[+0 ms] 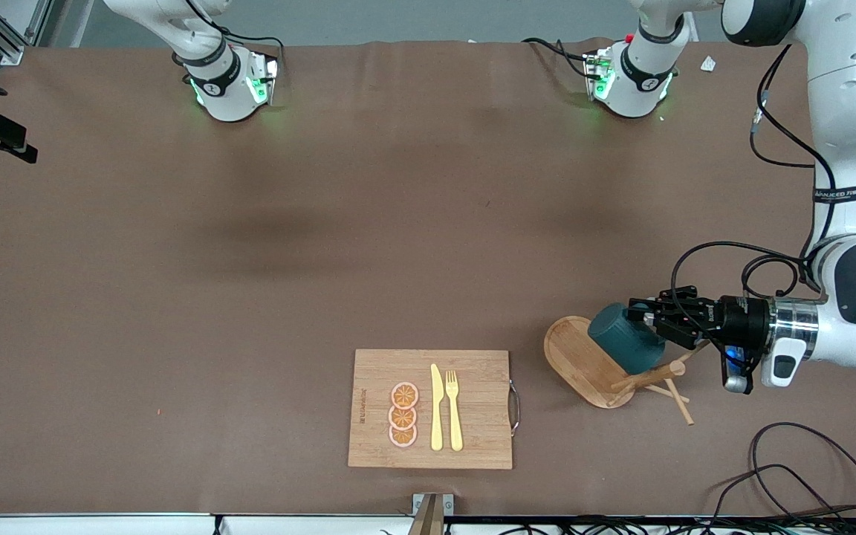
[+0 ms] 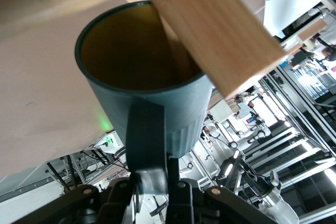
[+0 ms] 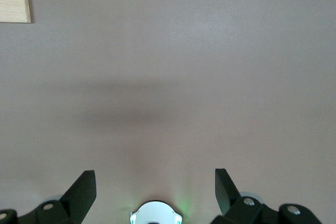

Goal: Pass cup and hang on rack
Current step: 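Lower the mug handle onto a rack peg with the left gripper, then open the left gripper and pull it back from the mug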

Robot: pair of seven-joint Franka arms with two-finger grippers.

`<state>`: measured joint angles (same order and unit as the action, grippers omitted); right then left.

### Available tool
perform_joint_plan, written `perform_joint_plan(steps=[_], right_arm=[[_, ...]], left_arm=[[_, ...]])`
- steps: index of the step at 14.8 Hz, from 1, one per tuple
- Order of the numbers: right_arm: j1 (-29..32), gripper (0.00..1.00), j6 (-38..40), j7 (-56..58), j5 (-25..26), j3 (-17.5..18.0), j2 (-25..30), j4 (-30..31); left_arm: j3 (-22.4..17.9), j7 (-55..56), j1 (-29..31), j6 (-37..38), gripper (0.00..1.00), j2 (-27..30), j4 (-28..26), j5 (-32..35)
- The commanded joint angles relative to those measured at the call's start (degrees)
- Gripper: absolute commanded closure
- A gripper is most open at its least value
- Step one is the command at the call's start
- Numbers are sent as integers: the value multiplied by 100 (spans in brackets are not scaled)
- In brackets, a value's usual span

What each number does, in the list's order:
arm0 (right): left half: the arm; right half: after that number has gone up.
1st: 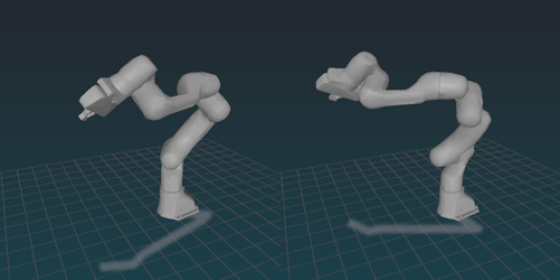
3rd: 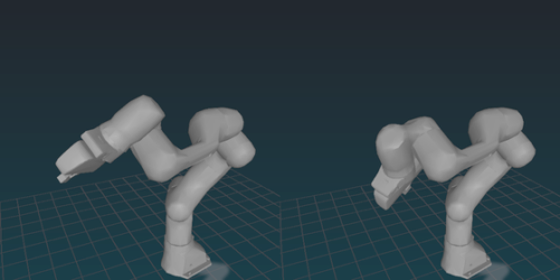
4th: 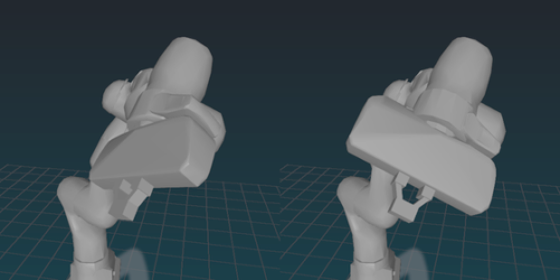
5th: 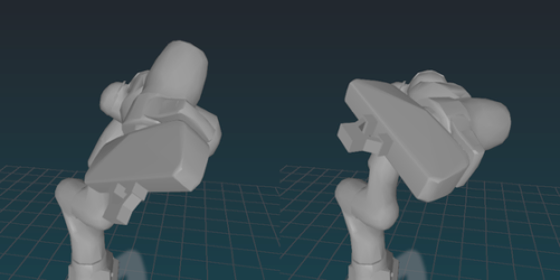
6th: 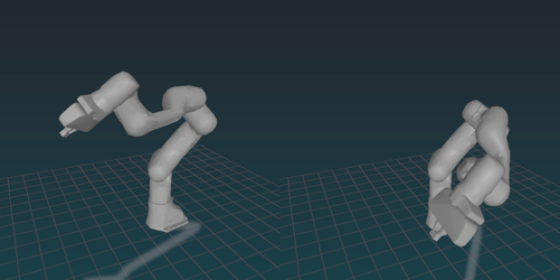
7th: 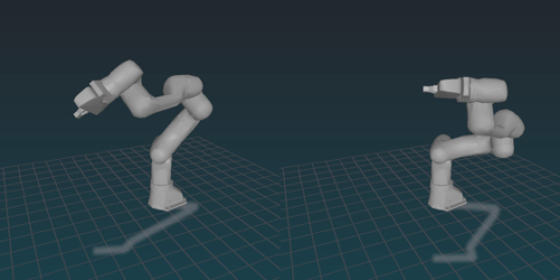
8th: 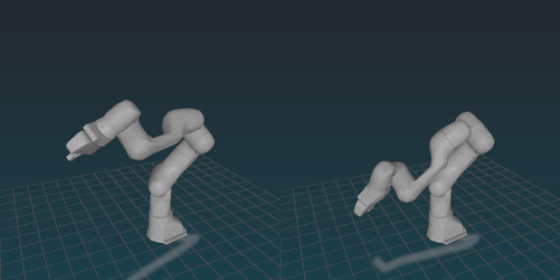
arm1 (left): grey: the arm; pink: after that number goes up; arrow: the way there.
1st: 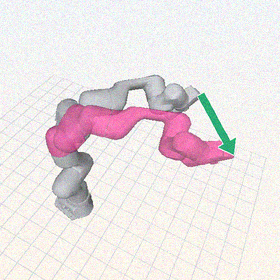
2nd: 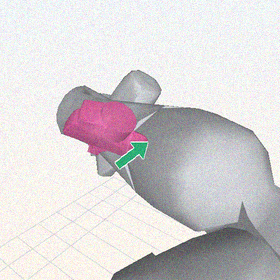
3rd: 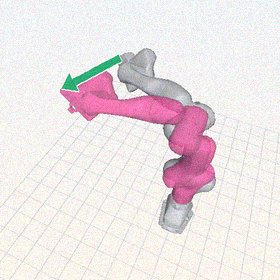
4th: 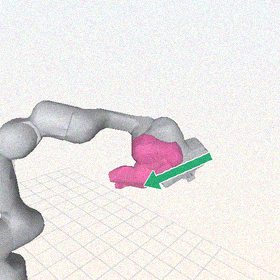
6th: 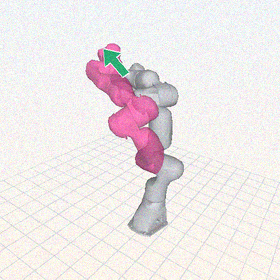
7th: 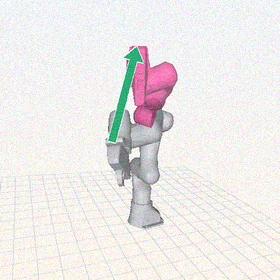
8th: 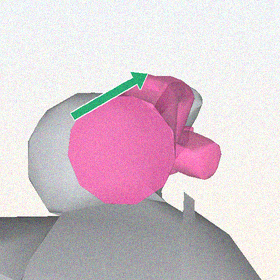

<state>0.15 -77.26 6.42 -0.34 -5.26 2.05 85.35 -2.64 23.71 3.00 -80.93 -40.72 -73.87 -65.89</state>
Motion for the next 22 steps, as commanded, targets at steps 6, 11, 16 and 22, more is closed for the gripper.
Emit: perform_joint_plan(steps=[6,11,16,22], right_arm=[[-15,0,-17,61,8,-2,191,175],[-23,0,-26,61,8,7,191,175],[-23,0,-26,61,8,7,191,183],[-23,0,-34,61,8,7,191,175]], left_arm=[[18,-51,95,77,37,-24,48,-152],[-61,299,78,16,0,309,118,-38],[-61,723,25,-2,0,933,136,944],[18,591,-186,-2,0,1698,136,2877]])
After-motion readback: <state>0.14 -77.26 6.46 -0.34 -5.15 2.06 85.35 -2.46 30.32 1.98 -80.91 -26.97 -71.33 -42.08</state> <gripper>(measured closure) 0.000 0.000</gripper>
